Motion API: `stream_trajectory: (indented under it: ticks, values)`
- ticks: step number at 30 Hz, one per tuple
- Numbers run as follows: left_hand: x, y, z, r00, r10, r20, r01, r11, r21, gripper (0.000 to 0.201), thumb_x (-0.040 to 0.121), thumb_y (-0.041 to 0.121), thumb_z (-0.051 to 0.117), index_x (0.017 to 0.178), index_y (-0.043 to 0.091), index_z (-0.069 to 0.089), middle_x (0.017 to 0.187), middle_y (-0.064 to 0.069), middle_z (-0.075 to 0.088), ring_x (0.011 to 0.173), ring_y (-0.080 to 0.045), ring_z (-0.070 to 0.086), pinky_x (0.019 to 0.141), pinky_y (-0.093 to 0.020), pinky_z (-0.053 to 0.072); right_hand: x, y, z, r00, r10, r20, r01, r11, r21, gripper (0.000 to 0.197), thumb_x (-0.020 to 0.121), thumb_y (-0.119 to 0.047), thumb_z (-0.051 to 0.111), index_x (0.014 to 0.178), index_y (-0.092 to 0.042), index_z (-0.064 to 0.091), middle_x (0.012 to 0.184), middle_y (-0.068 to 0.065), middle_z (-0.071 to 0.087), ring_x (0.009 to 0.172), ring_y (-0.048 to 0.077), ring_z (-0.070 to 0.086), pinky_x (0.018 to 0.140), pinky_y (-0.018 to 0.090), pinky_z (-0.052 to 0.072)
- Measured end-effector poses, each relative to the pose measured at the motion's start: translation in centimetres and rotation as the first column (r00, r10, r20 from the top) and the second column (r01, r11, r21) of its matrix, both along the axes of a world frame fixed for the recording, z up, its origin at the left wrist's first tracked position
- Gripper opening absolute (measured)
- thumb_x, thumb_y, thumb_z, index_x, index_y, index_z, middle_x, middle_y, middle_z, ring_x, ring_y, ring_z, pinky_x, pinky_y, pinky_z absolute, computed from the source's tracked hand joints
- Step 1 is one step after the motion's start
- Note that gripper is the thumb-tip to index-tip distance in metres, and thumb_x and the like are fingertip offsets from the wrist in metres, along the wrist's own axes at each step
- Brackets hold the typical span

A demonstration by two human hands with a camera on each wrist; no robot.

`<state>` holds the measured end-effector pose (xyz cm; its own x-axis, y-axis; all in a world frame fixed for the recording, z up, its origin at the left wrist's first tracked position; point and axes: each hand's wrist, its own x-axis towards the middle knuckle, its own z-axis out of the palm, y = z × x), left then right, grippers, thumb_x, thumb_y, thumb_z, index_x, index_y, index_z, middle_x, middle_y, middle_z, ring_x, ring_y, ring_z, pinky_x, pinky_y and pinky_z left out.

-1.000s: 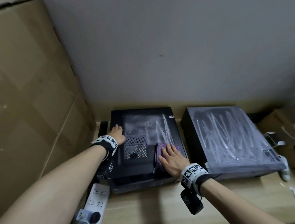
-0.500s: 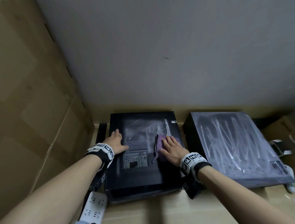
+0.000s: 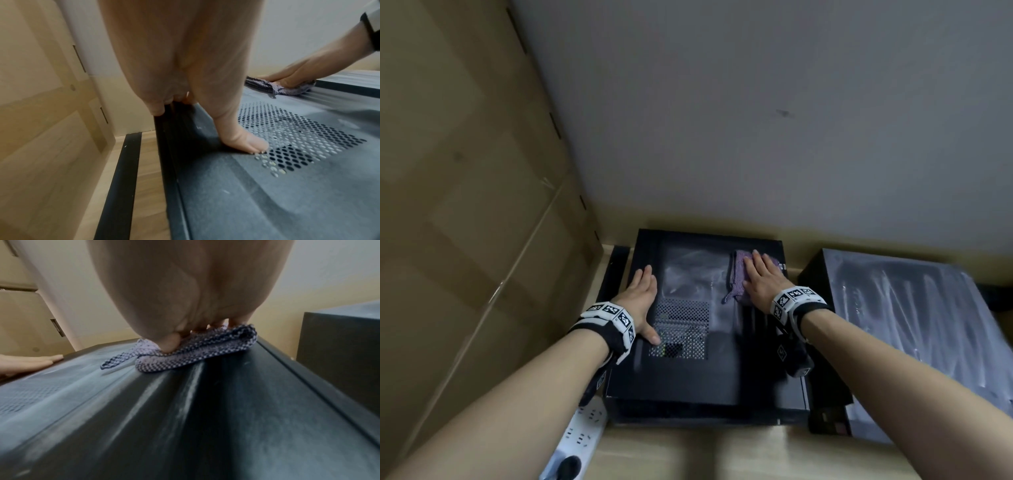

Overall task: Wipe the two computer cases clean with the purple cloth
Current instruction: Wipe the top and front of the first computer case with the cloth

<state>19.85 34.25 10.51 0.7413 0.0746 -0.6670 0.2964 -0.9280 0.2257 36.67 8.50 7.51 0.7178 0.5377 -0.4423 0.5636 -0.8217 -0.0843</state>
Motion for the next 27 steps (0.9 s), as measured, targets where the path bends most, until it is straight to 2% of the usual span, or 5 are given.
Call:
stream_trajectory:
  ticks: [4, 9, 13, 20, 27]
  values:
    - [0.3, 0.0, 0.5, 1.000, 0.009, 0.003, -0.009, 1.000, 0.002, 0.141, 0.064, 0.041, 0.086, 0.149, 0.003, -0.020, 0.152, -0.008, -0.038, 0.141, -0.024, -0.031, 0.121, -0.039, 0.000, 1.2, 0.2, -0.5, 0.999, -0.022, -0.032, 0.021, 0.999, -0.029, 0.095, 0.075, -0.056, -0.012, 0.156, -0.009, 0.001, 0.164, 0.016, -0.006, 0.151, 0.035, -0.010, 0.121, 0.050, 0.007]
    - [0.4, -0.4, 0.5, 1.000, 0.015, 0.008, -0.015, 1.000, 0.001, 0.141, 0.064, 0.040, 0.087, 0.149, 0.003, -0.020, 0.152, -0.009, -0.038, 0.142, -0.025, -0.031, 0.121, -0.039, 0.001, -1.6, -0.4, 3.7, 0.999, -0.047, 0.016, 0.046, 0.999, 0.029, 0.070, 0.099, -0.050, 0.031, 0.158, -0.024, 0.001, 0.164, 0.008, -0.016, 0.152, 0.030, -0.007, 0.122, 0.047, 0.008]
    - [0.4, -0.5, 0.5, 1.000, 0.017, 0.015, -0.017, 1.000, 0.009, 0.141, 0.064, 0.040, 0.087, 0.149, 0.003, -0.019, 0.152, -0.009, -0.037, 0.142, -0.025, -0.030, 0.120, -0.039, 0.001, -3.4, -1.2, 3.8, 0.992, -0.033, -0.120, 0.033, 0.999, 0.003, 0.069, 0.101, -0.058, 0.024, 0.158, -0.026, 0.003, 0.164, 0.006, -0.013, 0.151, 0.029, -0.011, 0.121, 0.040, -0.003]
    - [-0.2, 0.0, 0.2, 1.000, 0.003, 0.002, -0.003, 1.000, 0.022, 0.141, 0.065, 0.045, 0.085, 0.149, 0.004, -0.021, 0.152, -0.008, -0.039, 0.142, -0.025, -0.030, 0.121, -0.040, 0.002, -3.7, 0.0, 2.7, 0.990, -0.068, -0.121, 0.070, 0.997, 0.012, 0.076, 0.096, -0.067, 0.023, 0.157, -0.028, 0.002, 0.164, 0.003, -0.014, 0.151, 0.030, -0.013, 0.123, 0.050, 0.004]
    - [0.3, -0.5, 0.4, 1.000, 0.002, -0.013, -0.001, 0.999, 0.033, 0.142, 0.065, 0.041, 0.087, 0.148, 0.002, -0.021, 0.151, -0.010, -0.040, 0.142, -0.027, -0.030, 0.120, -0.040, 0.001, -4.3, -0.8, 3.7, 0.991, -0.071, -0.118, 0.075, 0.997, 0.035, 0.076, 0.096, -0.066, 0.028, 0.158, -0.027, 0.007, 0.165, 0.003, -0.008, 0.152, 0.028, -0.008, 0.121, 0.041, -0.001]
